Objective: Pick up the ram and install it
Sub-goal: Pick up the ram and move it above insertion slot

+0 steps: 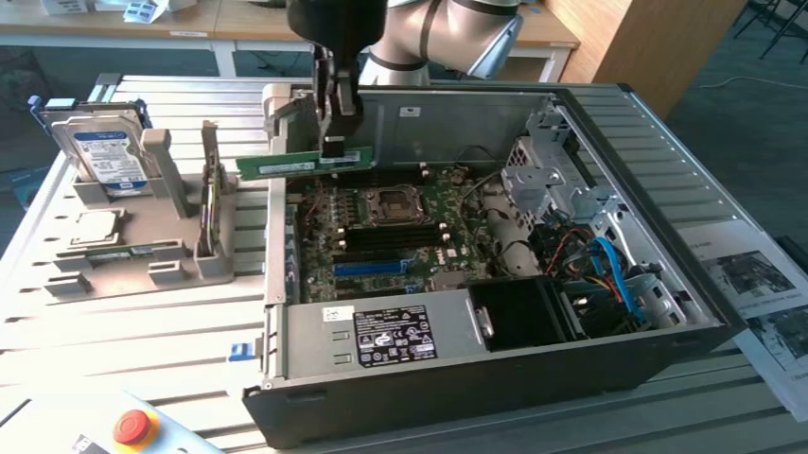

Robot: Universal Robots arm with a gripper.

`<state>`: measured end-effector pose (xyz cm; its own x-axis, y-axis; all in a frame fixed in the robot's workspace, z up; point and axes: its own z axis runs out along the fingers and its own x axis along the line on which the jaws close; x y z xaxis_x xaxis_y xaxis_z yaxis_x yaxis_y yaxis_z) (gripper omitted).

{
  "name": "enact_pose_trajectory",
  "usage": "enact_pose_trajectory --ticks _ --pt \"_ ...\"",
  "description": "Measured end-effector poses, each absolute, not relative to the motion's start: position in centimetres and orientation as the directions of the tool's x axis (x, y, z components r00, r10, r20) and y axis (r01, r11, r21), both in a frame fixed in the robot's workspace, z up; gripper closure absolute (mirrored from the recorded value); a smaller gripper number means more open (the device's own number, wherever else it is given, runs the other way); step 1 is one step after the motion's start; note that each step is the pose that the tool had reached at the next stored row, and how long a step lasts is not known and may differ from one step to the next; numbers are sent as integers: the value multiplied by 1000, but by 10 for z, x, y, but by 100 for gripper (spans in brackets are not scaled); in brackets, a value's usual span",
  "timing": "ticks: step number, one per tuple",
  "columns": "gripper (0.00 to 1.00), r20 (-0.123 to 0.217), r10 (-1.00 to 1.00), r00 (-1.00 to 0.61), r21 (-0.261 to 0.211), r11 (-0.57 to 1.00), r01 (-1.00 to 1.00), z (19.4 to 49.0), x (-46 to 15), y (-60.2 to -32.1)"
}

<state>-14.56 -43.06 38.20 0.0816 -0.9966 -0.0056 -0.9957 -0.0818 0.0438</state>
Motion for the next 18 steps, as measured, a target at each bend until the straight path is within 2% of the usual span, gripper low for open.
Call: enact_pose_trajectory --ticks 18 --pt "88 -6 -997 82 44 -82 -996 382 -81 -431"
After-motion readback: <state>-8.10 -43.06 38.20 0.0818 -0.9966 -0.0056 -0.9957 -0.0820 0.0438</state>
